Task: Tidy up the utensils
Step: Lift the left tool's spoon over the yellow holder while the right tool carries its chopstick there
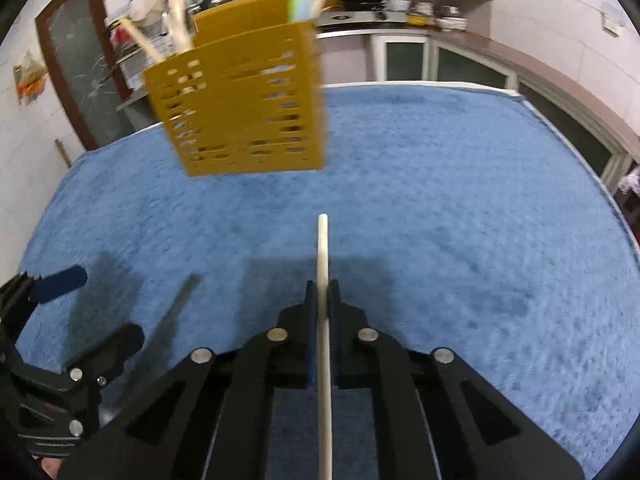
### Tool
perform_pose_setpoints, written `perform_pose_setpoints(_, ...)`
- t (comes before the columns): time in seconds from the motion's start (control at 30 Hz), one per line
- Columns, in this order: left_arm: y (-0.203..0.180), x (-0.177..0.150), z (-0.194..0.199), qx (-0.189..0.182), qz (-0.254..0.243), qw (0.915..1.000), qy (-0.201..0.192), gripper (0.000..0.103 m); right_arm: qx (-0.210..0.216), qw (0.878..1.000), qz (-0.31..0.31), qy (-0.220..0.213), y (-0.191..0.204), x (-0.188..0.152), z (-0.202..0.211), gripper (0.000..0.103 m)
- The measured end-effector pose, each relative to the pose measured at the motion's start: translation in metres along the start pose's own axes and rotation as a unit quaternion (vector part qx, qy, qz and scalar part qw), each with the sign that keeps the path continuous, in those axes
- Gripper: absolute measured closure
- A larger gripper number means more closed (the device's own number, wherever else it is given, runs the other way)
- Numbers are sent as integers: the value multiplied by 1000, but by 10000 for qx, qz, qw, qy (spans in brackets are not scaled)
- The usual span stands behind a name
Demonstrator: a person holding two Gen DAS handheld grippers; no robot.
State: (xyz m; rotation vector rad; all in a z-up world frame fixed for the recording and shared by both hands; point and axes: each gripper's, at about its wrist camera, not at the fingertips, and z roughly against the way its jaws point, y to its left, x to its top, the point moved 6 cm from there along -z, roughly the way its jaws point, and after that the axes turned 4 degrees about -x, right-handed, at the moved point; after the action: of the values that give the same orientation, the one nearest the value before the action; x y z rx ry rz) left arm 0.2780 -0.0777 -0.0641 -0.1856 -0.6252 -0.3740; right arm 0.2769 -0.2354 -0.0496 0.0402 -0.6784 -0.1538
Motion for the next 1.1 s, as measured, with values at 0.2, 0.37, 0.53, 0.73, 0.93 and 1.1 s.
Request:
perform_pose_setpoints(0.2,-19,-8,-21,-314,-92,9983,473,66,-61,9998,-187,-80,-23,5,4,97)
perform_pose_setpoints(0.37,-25,-5,-31,-141,-171,9973,704,66,-73,9996,-269,-103,-31,8,3,97)
perform_pose_setpoints(0.53,-22,7,-39,-189,-151,9959,868,88,-32,9995,-298,-76,-33,7,1,97)
perform_pose_setpoints(0.73,-8,15,-39,-459,199,9942,954,95,125,9993,-311,-172,-29,15,9,97)
perform_pose_setpoints(0.93,1,37,-5,-604,430,9971,154,95,723,9941,-546,-601,-25,39,34,97)
perform_pose_setpoints(1.1,14,64,28,-673,553,9948,-521,96,1213,9842,-688,-1093,-22,63,53,97)
